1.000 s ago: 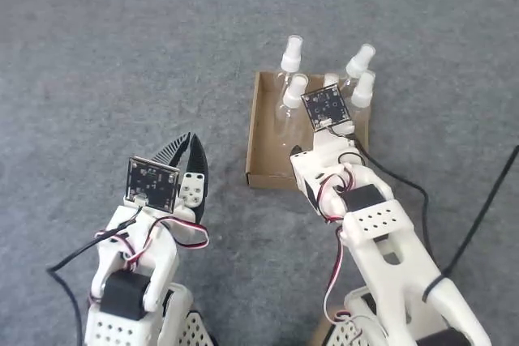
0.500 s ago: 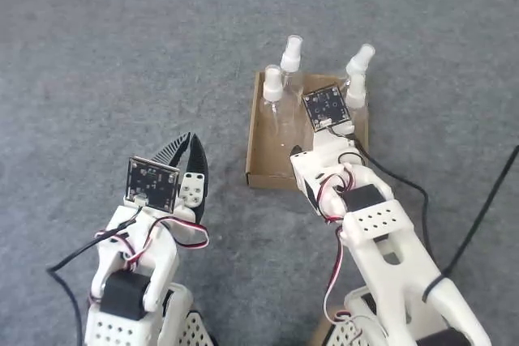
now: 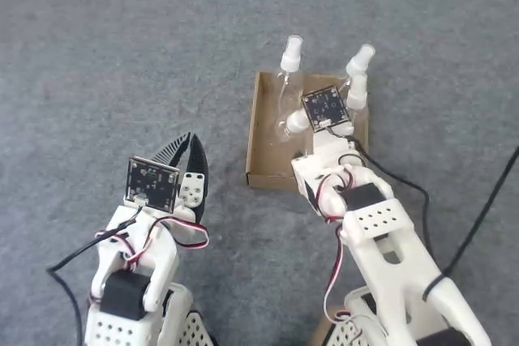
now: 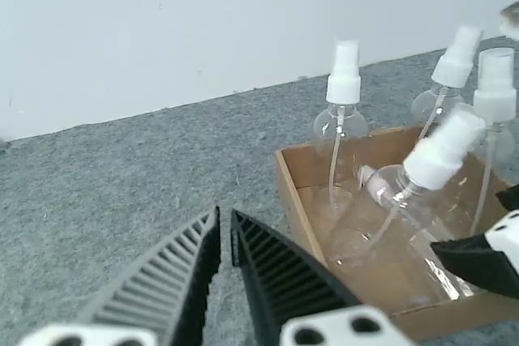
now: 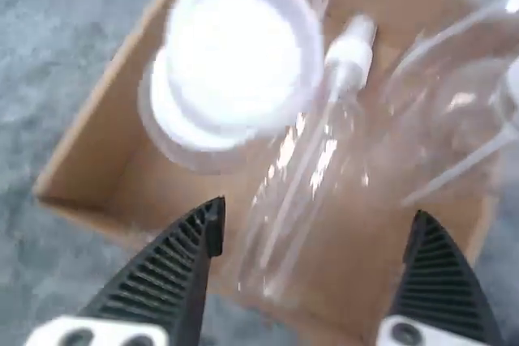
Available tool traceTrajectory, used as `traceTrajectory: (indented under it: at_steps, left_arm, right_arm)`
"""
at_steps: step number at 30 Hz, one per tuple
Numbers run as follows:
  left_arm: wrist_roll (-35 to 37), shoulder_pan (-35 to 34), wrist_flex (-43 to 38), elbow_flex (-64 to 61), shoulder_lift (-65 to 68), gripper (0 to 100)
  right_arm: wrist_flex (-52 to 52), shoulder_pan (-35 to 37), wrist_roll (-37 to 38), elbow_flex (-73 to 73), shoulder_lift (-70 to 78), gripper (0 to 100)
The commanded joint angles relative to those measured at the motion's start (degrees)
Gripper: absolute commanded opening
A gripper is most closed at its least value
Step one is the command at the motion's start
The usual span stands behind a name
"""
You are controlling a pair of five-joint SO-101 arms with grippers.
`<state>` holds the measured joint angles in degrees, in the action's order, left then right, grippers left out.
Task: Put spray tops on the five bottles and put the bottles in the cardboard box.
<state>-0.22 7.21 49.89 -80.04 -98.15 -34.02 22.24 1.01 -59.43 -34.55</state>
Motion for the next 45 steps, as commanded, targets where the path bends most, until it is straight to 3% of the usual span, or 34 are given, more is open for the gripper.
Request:
traceTrajectory:
  at_steps: [1,17,23,27,37,41,45]
  left_arm:
    - [0.2,-0.3,-1.1,0.6,-0.7,1]
    - [0.2,-0.6,-1.1,0.6,-0.7,1]
    - [0.2,-0.6,-1.1,0.6,-0.7,1]
    - [0.2,-0.4,-0.9,0.6,-0.7,1]
    - [-0.4,-0.8,1.8,0.5,-0.7,1]
    - [-0.4,-5.3,6.1,0.6,-0.7,1]
    - [-0.3,-10.2,5.2,-1.3,-0.7,1]
  right_arm:
    - [-10.0,0.5,-0.6,9.5,-3.1,29.2]
    - [-26.2,0.6,-0.6,27.9,-3.1,29.2]
    - [-33.5,7.0,-0.6,34.3,-3.1,29.2]
    - [-31.5,13.5,-0.5,34.4,-1.5,29.2]
    - [-29.8,13.9,-0.2,40.0,15.0,29.2]
    - [-29.8,13.9,-0.2,41.8,21.1,29.2]
    - [-29.4,13.7,-0.2,41.9,24.7,29.2]
